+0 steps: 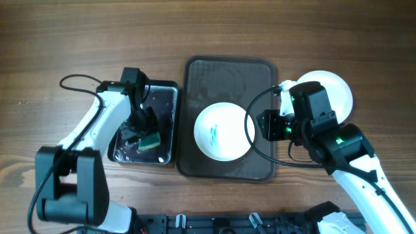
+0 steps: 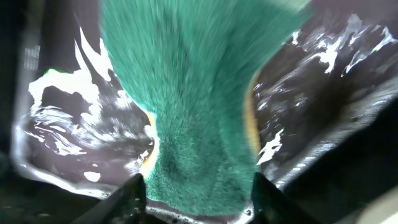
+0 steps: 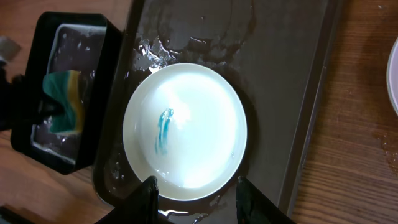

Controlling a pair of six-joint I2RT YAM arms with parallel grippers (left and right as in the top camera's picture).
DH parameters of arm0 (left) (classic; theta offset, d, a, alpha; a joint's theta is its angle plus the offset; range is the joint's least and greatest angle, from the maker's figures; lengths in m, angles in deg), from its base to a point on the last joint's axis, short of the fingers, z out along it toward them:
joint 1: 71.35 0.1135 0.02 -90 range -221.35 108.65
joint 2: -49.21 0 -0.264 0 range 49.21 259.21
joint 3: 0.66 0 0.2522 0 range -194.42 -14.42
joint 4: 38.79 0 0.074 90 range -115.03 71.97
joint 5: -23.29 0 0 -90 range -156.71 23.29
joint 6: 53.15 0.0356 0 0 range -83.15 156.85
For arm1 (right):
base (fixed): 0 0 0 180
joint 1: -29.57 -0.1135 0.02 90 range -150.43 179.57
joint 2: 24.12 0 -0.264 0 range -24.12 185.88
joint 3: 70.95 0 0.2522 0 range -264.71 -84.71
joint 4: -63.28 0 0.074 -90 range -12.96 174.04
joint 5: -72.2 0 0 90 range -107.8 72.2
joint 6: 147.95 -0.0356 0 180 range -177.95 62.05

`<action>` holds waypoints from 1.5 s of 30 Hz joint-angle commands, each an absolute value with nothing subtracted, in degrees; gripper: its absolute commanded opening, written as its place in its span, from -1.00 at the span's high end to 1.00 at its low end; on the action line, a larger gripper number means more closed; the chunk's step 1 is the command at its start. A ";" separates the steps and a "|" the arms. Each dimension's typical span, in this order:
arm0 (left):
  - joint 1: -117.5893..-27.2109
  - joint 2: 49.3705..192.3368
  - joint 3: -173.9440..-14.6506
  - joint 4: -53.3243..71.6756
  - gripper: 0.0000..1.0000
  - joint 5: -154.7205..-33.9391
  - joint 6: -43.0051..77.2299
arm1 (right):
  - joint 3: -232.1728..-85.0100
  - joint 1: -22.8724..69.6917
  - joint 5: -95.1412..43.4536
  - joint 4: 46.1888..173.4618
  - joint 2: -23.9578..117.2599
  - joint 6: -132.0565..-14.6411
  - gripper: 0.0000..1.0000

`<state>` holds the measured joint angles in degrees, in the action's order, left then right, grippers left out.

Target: Clean dirty plates on tray and stack at the side

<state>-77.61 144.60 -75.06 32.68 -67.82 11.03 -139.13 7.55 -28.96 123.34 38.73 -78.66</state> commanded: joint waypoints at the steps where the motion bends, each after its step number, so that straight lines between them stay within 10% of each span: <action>1: -76.80 142.04 -76.68 31.44 -0.05 -61.37 11.09 | -139.52 7.68 -29.66 123.32 39.32 -78.94 0.19; 12: -76.83 145.89 -68.13 17.99 0.25 -59.77 10.48 | -139.52 7.68 -29.64 123.26 39.32 -78.97 0.19; 16: -76.83 146.72 -68.07 15.81 0.92 -59.80 10.78 | -139.52 7.68 -29.64 122.73 39.32 -78.97 0.19; 22: -76.87 145.50 -73.69 19.52 0.87 -62.48 14.15 | -139.52 7.68 -29.64 122.75 39.30 -78.92 0.19; 28: -76.87 145.10 -79.37 28.68 -0.18 -65.43 14.11 | -139.52 7.68 -29.64 122.82 39.30 -78.94 0.20; 45: -77.04 145.58 -66.52 16.66 0.31 -65.41 10.65 | -139.52 7.68 -28.94 124.76 39.32 -80.65 0.17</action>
